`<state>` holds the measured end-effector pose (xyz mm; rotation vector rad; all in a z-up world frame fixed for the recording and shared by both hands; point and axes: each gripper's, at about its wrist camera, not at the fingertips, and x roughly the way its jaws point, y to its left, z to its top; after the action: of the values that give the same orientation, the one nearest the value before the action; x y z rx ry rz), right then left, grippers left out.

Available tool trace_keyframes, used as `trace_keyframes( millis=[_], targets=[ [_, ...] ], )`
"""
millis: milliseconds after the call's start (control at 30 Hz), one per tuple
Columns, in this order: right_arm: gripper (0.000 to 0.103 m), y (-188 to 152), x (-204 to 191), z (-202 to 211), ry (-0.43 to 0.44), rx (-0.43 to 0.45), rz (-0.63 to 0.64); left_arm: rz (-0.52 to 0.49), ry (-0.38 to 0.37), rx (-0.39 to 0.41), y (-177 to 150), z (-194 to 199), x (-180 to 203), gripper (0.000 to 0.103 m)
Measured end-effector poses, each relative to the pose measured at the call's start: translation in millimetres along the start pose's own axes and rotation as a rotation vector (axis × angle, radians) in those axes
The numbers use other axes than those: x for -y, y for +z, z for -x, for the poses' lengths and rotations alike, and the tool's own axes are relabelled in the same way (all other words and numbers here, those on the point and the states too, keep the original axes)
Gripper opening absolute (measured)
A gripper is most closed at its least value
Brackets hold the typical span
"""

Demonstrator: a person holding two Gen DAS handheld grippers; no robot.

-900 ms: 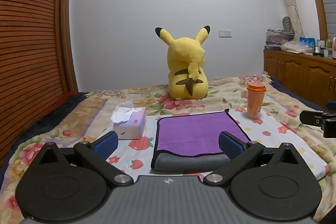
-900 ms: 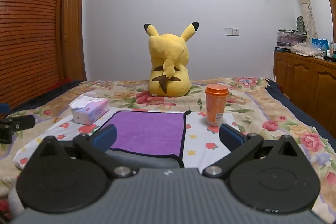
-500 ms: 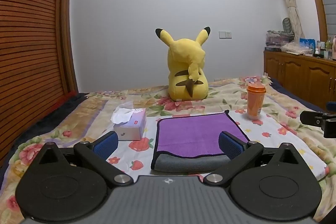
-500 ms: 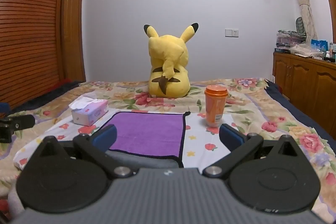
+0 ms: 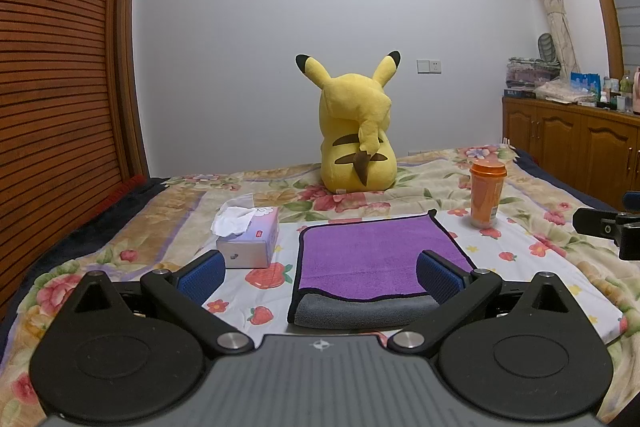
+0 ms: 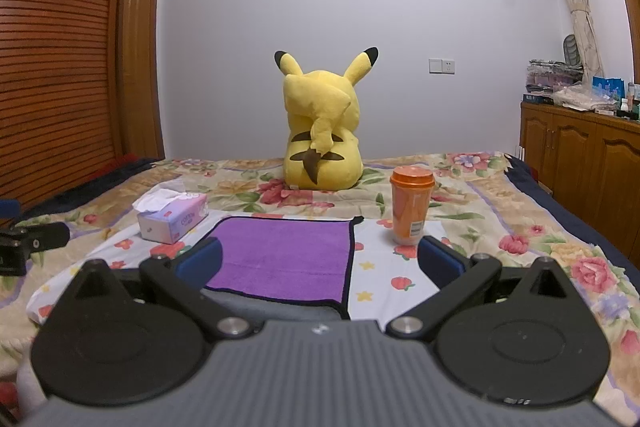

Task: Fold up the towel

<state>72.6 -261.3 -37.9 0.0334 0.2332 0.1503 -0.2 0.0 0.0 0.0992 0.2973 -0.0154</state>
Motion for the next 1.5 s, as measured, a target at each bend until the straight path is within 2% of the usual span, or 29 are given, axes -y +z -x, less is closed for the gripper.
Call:
trace_keyframes(
  millis=[1500],
  targets=[
    [0.103,0.9,0.1,0.2,0.000,0.002,0.000,-0.001,0.003,-0.005,-3.1,-0.8,1.4,0.103]
  ],
)
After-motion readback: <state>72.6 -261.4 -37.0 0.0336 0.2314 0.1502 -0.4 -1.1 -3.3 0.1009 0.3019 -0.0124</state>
